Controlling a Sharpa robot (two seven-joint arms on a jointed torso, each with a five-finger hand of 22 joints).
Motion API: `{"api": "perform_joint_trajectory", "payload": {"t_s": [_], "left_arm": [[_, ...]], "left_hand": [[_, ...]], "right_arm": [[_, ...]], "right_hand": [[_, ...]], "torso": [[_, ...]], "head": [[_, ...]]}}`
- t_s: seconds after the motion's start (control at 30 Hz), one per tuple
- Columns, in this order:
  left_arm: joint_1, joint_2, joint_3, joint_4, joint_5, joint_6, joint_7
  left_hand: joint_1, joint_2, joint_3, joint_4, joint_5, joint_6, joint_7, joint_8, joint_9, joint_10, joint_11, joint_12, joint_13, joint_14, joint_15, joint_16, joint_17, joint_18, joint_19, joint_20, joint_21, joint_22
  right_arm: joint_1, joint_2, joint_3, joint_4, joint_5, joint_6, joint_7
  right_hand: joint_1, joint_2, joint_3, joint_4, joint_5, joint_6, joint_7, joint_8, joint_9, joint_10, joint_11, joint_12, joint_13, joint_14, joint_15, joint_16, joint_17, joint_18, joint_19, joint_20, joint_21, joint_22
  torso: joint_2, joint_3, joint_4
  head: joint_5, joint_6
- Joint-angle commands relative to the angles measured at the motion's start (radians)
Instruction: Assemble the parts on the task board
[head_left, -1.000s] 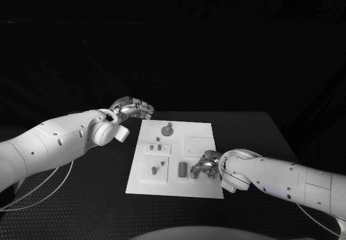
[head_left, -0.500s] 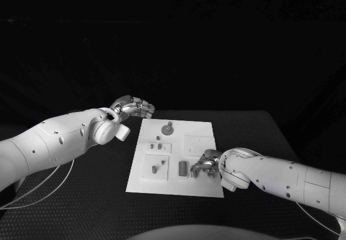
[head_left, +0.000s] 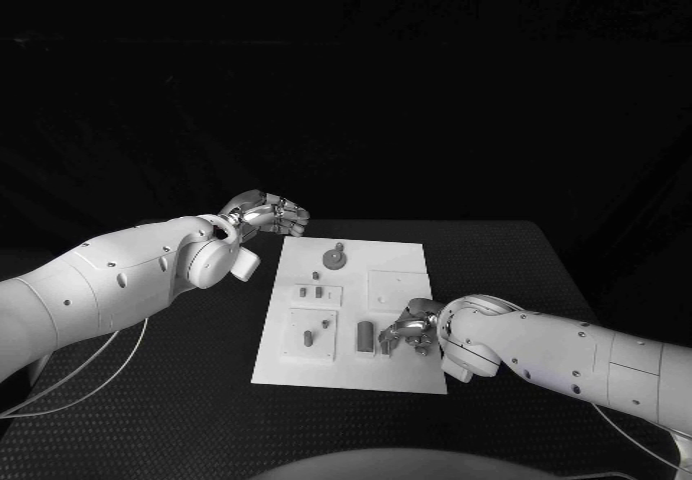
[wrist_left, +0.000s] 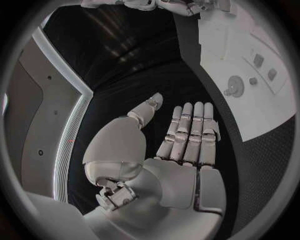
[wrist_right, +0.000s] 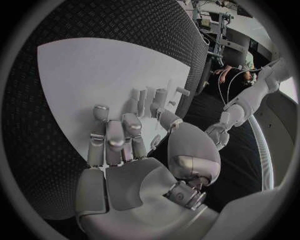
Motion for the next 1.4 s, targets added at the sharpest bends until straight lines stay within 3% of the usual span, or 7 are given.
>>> {"api": "perform_joint_trajectory", "payload": {"t_s": [0.03, 0.57, 0.77, 0.93, 1.13, 1.3, 1.4], "left_arm": [[0.002, 0.003, 0.001, 0.001, -0.002, 0.012, 0.006], [0.002, 0.003, 0.001, -0.004, -0.003, 0.011, 0.008], [0.001, 0.011, 0.001, -0.024, 0.002, 0.006, 0.024], [0.000, 0.031, 0.000, -0.049, 0.012, 0.000, 0.041], [-0.009, 0.073, 0.001, -0.117, 0.021, -0.003, 0.050], [-0.009, 0.083, 0.001, -0.149, 0.034, 0.000, 0.050], [-0.008, 0.080, 0.001, -0.154, 0.055, 0.005, 0.046]], "left_hand": [[-0.009, 0.002, 0.000, 0.005, 0.001, -0.005, 0.003, 0.002, -0.001, 0.007, -0.001, 0.002, -0.001, 0.001, 0.006, -0.004, 0.001, 0.019, 0.001, 0.007, 0.004, -0.001], [-0.009, 0.002, 0.001, 0.005, 0.001, -0.005, 0.004, 0.003, -0.001, 0.007, -0.001, 0.002, -0.002, 0.001, 0.006, -0.005, 0.002, 0.019, 0.001, 0.007, 0.004, -0.001], [-0.009, 0.002, 0.001, 0.006, 0.001, -0.004, 0.003, 0.004, -0.001, 0.008, -0.001, 0.002, -0.003, 0.002, 0.006, -0.005, 0.003, 0.019, 0.001, 0.007, 0.004, -0.001], [-0.008, 0.006, 0.002, 0.006, 0.001, -0.002, 0.003, 0.005, -0.001, 0.012, -0.003, 0.005, -0.003, 0.007, 0.003, -0.004, 0.006, 0.019, 0.002, 0.006, 0.005, -0.001], [-0.007, 0.009, 0.003, 0.006, 0.001, 0.000, 0.001, 0.007, -0.001, 0.017, -0.005, 0.007, -0.003, 0.012, 0.001, -0.003, 0.008, 0.019, 0.003, 0.005, 0.005, -0.001], [-0.005, 0.012, 0.004, 0.005, 0.001, 0.001, 0.001, 0.008, -0.001, 0.018, -0.005, 0.007, -0.004, 0.013, 0.001, -0.003, 0.010, 0.018, 0.003, 0.005, 0.005, -0.001], [-0.007, 0.012, 0.003, 0.006, 0.000, 0.001, 0.000, 0.007, -0.001, 0.018, -0.005, 0.007, -0.004, 0.014, -0.001, -0.002, 0.010, 0.017, 0.002, 0.005, 0.005, -0.001]], "right_arm": [[-0.001, 0.004, 0.000, 0.007, 0.007, 0.017, 0.030], [0.000, -0.035, 0.000, 0.012, 0.049, 0.009, 0.120], [0.043, -0.073, 0.002, 0.025, 0.133, -0.001, 0.284], [0.094, -0.065, 0.015, -0.060, 0.249, 0.002, 0.478], [0.126, -0.005, 0.053, -0.255, 0.422, 0.001, 0.641], [0.128, 0.076, 0.099, -0.459, 0.516, 0.042, 0.721], [0.128, 0.101, 0.107, -0.518, 0.583, 0.065, 0.752]], "right_hand": [[0.002, -0.012, 0.002, 0.009, -0.003, -0.004, 0.006, 0.000, 0.001, -0.007, 0.003, -0.002, -0.001, -0.008, 0.001, -0.001, -0.002, 0.006, 0.006, -0.004, -0.005, 0.015], [0.010, -0.030, 0.008, 0.011, -0.003, -0.010, 0.007, -0.002, 0.001, -0.011, 0.003, -0.005, -0.004, -0.010, 0.001, -0.001, -0.005, 0.006, 0.006, -0.006, -0.005, 0.016], [0.021, -0.045, 0.014, 0.014, -0.003, -0.058, 0.022, -0.025, -0.008, -0.031, 0.017, -0.013, -0.010, -0.030, 0.011, -0.005, -0.025, 0.006, -0.001, -0.003, -0.010, 0.016], [0.033, -0.033, 0.010, 0.002, -0.004, -0.079, 0.034, -0.030, -0.007, -0.060, 0.029, -0.029, -0.024, -0.061, 0.025, -0.011, -0.054, 0.006, -0.016, 0.005, -0.016, 0.017], [0.059, 0.046, 0.009, -0.059, -0.003, -0.120, 0.049, -0.036, -0.003, -0.153, 0.044, -0.150, -0.109, -0.156, 0.041, -0.136, -0.120, -0.008, -0.134, 0.051, -0.098, -0.004], [0.054, 0.086, 0.018, -0.081, -0.002, -0.147, 0.069, -0.029, 0.005, -0.208, 0.072, -0.456, -0.380, -0.260, 0.100, -0.447, -0.282, -0.037, -0.297, 0.118, -0.282, -0.089], [0.053, 0.080, 0.041, -0.092, -0.004, -0.187, 0.103, -0.042, -0.003, -0.275, 0.125, -0.674, -0.558, -0.361, 0.219, -0.696, -0.400, -0.085, -0.472, 0.154, -0.405, -0.133]], "torso": [[0.000, -0.0003, 0.0002], [-0.001, 0.0001, -0.0006], [-0.003, 0.0005, -0.0046], [-0.014, -0.0003, -0.0140], [-0.040, -0.0004, -0.0242], [-0.068, -0.0018, -0.0327], [-0.079, -0.0006, -0.0361]], "head": [[0.000, 0.000], [0.001, 0.006], [0.000, 0.036], [0.001, 0.061], [0.013, 0.090], [0.025, 0.115], [0.034, 0.123]]}}
